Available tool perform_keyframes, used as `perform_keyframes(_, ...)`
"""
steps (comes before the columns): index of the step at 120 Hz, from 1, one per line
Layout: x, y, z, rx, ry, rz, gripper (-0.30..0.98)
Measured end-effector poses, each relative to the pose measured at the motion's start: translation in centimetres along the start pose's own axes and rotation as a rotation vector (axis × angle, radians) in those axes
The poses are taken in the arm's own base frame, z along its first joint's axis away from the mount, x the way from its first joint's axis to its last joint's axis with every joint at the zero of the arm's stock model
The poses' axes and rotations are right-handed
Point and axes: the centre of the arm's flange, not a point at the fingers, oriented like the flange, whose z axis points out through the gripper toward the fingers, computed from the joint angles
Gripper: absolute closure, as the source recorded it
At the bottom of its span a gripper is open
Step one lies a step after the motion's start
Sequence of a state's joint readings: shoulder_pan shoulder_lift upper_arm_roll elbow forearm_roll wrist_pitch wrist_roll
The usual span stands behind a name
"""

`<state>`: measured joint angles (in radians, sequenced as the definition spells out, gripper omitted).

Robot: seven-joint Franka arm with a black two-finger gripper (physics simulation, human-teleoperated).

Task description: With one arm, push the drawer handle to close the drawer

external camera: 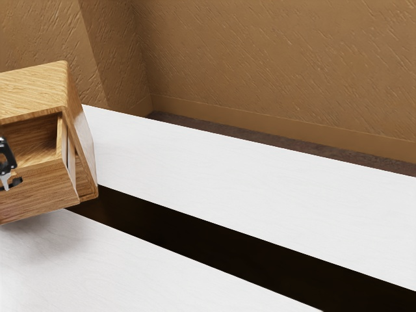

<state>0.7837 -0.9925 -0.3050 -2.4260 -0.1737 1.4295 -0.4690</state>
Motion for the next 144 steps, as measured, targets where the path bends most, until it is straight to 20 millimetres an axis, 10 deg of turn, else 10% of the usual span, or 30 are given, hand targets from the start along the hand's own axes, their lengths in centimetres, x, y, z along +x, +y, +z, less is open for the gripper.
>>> perform_keyframes(77, 7.1, 1.0, 7.3, -0.029, 0.02, 0.114, 0.68)
perform_keyframes(144, 10.7, 1.2, 7.6, -0.012, 0.055, 0.243, 0.78)
